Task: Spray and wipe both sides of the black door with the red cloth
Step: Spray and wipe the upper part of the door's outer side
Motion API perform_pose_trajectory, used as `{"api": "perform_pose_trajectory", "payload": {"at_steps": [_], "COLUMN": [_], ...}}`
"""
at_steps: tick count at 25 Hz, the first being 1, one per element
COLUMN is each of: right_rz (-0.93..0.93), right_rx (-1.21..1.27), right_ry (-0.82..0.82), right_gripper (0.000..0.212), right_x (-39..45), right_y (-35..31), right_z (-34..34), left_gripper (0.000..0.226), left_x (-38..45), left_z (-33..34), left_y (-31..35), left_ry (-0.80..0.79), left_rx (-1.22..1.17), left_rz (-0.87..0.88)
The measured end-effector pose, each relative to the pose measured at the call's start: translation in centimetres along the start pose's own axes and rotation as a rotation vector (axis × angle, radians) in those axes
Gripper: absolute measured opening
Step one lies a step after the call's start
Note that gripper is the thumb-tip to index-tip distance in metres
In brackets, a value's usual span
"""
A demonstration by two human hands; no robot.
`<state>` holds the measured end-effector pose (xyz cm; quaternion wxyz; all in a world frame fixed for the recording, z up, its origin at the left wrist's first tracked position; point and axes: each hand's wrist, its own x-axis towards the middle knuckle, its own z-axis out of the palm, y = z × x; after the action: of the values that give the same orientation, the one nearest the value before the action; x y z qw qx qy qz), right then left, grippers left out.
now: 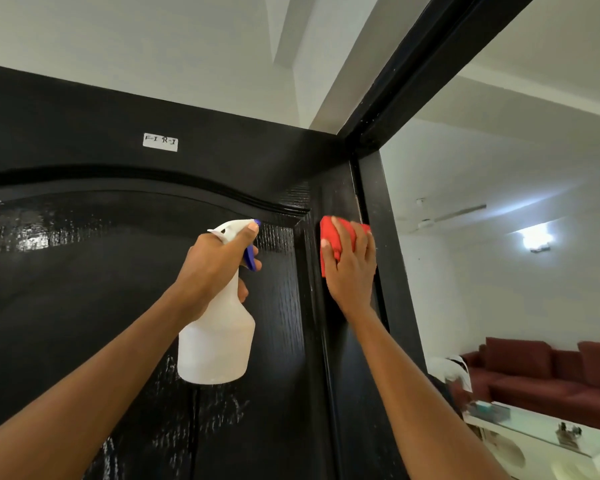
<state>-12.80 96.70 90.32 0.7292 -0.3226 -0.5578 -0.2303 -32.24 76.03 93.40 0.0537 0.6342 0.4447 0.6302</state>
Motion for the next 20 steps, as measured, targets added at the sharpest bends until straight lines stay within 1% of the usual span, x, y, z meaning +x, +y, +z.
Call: {"api": "perform_pose_trajectory", "payload": {"at_steps": [3, 6, 7, 9, 12, 15, 16, 18, 20], "right_rz": [0.016, 0.044, 0.06, 0.08, 0.072, 0.076, 0.049, -0.065, -0.178], "right_rx": [0.017, -0.04, -0.054, -0.092, -0.131, -0.116, -0.101, -0.106, -0.151], "right_ry": [-0.046, -0.065, -0.081, -0.095, -0.111, -0.129, -0.131, -0.166, -0.176], "right_gripper": [0.058, 0.061, 0.061, 0.06, 0.057, 0.061, 0.061, 0.06, 0.058], "right_x": [-8.3, -16.6, -18.4, -19.4, -14.9, -6.8, -3.7, 1.2, 3.3], "right_y": [1.8, 2.9, 2.8, 2.3, 0.9, -1.1, -1.9, -3.6, -4.2], "right_z": [-2.0, -4.1, -4.6, -4.7, -3.9, -2.1, -1.6, -0.7, -0.1], "left_gripper": [0.048, 0.048, 0.048, 0.047, 0.045, 0.046, 0.046, 0.045, 0.042], "left_x": [-1.1, -2.7, -3.3, -4.0, -4.1, -3.4, -3.2, -3.1, -3.2], "left_z": [0.4, 1.4, 1.8, 2.8, 3.6, 3.2, 2.9, 2.2, 1.5], "left_y": [-0.3, -0.9, -1.1, -1.5, -1.5, -1.5, -1.6, -1.8, -2.3], "left_ry": [-0.022, -0.053, -0.066, -0.08, -0.083, -0.069, -0.064, -0.043, -0.033], "left_rx": [0.01, -0.019, -0.022, -0.036, -0.05, -0.055, -0.052, -0.051, -0.062], "left_rz": [-0.008, -0.029, -0.037, -0.051, -0.049, -0.052, -0.056, -0.07, -0.077]}}
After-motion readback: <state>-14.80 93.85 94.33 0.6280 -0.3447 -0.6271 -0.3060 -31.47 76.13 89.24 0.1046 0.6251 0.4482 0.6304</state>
